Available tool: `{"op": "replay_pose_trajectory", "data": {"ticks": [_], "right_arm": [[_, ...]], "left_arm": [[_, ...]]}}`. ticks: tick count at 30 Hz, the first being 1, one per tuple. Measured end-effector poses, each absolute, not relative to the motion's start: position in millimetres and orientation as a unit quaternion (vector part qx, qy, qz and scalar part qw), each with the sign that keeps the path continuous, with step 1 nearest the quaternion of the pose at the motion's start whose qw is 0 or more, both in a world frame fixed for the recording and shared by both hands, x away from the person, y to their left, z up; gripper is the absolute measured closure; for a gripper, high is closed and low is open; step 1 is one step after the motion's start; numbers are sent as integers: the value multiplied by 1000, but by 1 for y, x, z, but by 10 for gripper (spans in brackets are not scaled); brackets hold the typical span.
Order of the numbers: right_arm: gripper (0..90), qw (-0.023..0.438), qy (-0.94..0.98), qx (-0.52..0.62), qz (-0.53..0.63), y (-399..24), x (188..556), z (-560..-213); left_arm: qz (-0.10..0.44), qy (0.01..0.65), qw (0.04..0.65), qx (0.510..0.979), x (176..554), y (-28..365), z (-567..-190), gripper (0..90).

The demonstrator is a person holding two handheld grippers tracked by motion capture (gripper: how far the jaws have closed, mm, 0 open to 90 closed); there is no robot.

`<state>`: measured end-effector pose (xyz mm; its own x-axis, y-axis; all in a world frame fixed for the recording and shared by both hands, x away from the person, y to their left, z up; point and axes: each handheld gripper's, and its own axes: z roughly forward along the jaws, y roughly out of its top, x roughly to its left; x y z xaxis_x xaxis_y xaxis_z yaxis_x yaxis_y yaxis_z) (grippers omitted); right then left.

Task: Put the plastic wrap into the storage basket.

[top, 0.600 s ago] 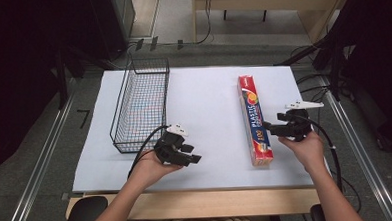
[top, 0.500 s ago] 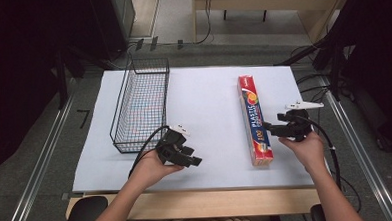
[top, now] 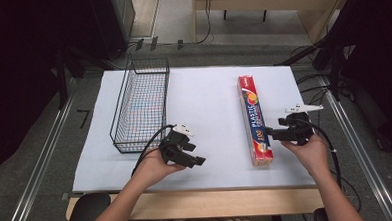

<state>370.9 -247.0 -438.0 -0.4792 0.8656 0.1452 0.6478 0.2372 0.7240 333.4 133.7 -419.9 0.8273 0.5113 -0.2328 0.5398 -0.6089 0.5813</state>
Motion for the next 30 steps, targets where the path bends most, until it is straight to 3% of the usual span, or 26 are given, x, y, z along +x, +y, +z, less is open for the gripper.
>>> {"op": "replay_pose_trajectory", "data": {"ticks": [30], "right_arm": [[340,138,775,489,375,-250,362,-437]], "left_arm": [[-12,292,343,893,338,138,-413,390]]}}
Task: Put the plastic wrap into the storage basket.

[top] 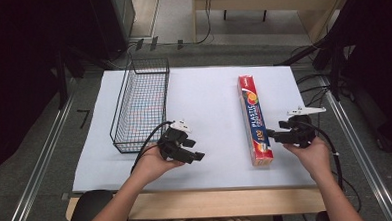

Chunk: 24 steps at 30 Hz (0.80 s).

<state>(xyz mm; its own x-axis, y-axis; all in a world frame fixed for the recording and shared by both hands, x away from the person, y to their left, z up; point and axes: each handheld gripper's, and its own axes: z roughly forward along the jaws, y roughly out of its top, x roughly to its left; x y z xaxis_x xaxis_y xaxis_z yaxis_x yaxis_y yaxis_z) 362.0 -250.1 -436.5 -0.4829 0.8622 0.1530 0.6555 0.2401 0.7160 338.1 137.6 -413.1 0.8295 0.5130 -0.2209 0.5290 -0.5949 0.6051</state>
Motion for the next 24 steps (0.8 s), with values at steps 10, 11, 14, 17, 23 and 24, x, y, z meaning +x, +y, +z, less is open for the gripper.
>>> {"op": "replay_pose_trajectory", "data": {"ticks": [10,11,14,17,23,24], "right_arm": [[348,140,773,493,374,-251,362,-435],[348,140,773,493,374,-251,362,-435],[348,141,776,489,372,-251,362,-434],[349,140,775,493,369,-250,362,-432],[349,143,775,495,365,-244,361,-424],[349,141,774,497,365,-243,361,-422]], "left_arm": [[-18,289,328,899,339,136,-417,375],[-20,289,327,900,339,136,-417,375],[-22,288,327,900,339,137,-417,375],[-22,289,327,900,339,137,-417,374],[-22,291,331,897,340,139,-416,373],[-21,290,329,898,339,139,-416,373]]}}
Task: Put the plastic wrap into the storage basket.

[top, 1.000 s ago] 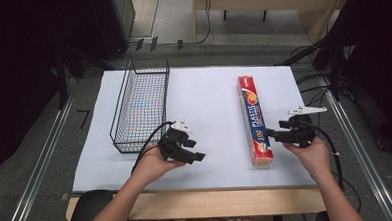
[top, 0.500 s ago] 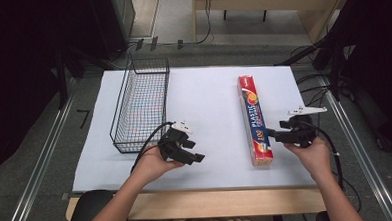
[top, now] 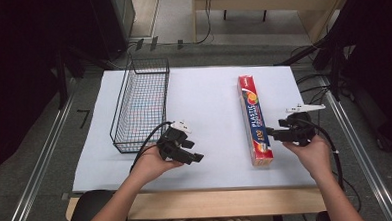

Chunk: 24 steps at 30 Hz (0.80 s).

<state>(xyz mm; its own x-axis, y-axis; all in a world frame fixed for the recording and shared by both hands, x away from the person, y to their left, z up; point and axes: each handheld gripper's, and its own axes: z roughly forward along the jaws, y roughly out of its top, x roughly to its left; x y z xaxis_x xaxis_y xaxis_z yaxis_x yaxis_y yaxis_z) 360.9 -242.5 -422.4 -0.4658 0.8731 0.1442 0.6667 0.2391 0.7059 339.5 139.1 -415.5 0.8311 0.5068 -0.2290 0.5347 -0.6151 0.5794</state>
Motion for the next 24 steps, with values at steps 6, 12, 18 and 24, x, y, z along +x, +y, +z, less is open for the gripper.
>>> {"op": "replay_pose_trajectory", "data": {"ticks": [6,12,18,24], "right_arm": [[310,143,783,499,343,-228,364,-415],[266,138,788,506,322,-213,375,-412],[229,131,795,508,305,-202,386,-411],[205,120,803,510,285,-189,397,-416]], "left_arm": [[-20,288,331,899,340,140,-415,373],[-18,286,329,900,338,137,-416,374],[-16,285,333,899,336,136,-415,375],[-15,283,333,899,336,138,-415,375]]}}
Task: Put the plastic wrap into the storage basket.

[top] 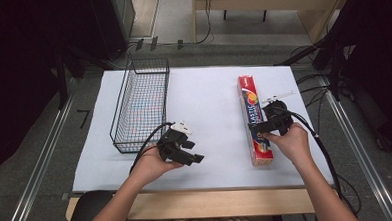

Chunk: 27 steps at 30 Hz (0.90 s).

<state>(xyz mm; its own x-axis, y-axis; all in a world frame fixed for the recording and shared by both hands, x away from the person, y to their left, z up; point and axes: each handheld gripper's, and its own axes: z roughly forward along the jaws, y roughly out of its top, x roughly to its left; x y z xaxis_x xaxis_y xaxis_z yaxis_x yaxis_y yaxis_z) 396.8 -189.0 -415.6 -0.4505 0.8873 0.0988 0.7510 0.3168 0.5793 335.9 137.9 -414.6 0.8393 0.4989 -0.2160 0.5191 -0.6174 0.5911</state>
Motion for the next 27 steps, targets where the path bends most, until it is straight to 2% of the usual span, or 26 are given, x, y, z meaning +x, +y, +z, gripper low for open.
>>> {"op": "replay_pose_trajectory", "data": {"ticks": [10,20,25,27], "right_arm": [[144,105,805,531,243,-172,417,-429],[180,113,816,527,208,-166,424,-444],[183,100,815,534,200,-166,429,-451],[191,80,807,550,198,-167,434,-453]], "left_arm": [[-16,283,334,899,335,138,-415,374],[-17,286,333,899,333,140,-416,375],[-17,285,331,899,332,141,-417,375],[-16,288,331,898,331,142,-417,375]]}}
